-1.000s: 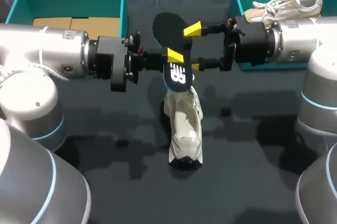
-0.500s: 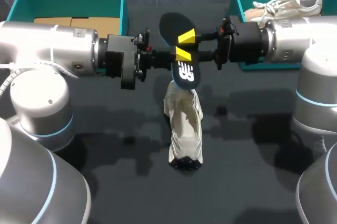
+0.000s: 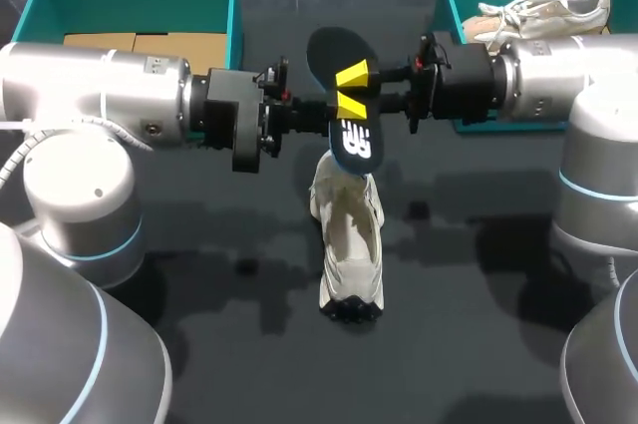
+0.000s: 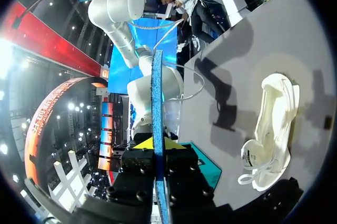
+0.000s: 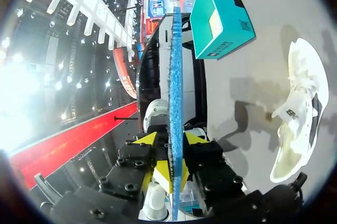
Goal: Take the shoe out of the shoebox, open the shoe tongue, remove and reinsert the insole, then place the shoe into the shoebox
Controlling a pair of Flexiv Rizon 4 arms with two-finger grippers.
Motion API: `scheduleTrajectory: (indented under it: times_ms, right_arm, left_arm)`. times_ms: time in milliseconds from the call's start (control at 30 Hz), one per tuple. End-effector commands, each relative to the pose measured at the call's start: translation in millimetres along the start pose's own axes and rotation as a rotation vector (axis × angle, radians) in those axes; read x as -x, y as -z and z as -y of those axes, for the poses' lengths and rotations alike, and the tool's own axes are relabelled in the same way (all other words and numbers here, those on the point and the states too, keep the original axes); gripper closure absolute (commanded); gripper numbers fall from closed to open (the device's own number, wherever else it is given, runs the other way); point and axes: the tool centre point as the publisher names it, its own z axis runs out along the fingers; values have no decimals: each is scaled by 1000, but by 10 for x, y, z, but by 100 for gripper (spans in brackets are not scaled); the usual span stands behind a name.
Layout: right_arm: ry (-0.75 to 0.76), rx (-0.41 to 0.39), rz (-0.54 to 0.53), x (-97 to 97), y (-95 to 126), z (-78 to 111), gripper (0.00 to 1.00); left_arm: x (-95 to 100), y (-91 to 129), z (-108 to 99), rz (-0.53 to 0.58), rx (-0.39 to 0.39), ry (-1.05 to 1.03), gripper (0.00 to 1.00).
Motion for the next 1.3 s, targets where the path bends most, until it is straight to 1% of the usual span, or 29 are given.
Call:
scheduleTrajectory:
  times_ms: [33,100,167,300,333,533,567,600,633,833,967,1033,1100,1133,1300]
  right_arm:
    - [1,8,-1,15,6,32,73]
    - [1,8,-1,17,8,33,79]
    - [1,10,-2,20,9,33,88]
    - [1,14,-4,26,9,33,93]
    - [1,14,-4,27,9,33,100]
    - [1,14,-3,32,9,36,100]
    - [1,14,-3,38,10,35,100]
    - [0,13,-4,44,12,35,100]
    - [-1,13,-5,53,14,36,100]
    - [-12,19,-12,158,46,57,100]
    - [-25,16,-17,249,46,69,100]
    - [-32,12,-11,288,37,82,100]
    - [-38,-1,-3,334,16,105,100]
    - [-42,-6,2,360,7,117,100]
    - [-42,-6,2,360,7,117,100]
  left_arm:
    - [-11,4,19,2,6,-3,100]
    - [-11,7,19,2,9,-5,100]
    - [-11,8,19,3,10,-5,100]
    - [-17,9,41,3,6,-5,100]
    - [-19,7,47,3,5,-5,100]
    - [-24,23,84,-1,2,-7,100]
    - [-19,46,96,-2,1,-5,80]
    - [-17,76,108,-2,0,-1,49]
    - [-16,114,118,-3,0,2,0]
    - [-20,457,111,-40,10,19,0]
    - [-23,693,49,-84,20,26,0]
    - [6,800,6,-116,11,16,0]
    - [39,899,-76,-133,64,-8,0]
    - [39,899,-76,-133,64,-8,0]
    - [39,899,-76,-133,64,-8,0]
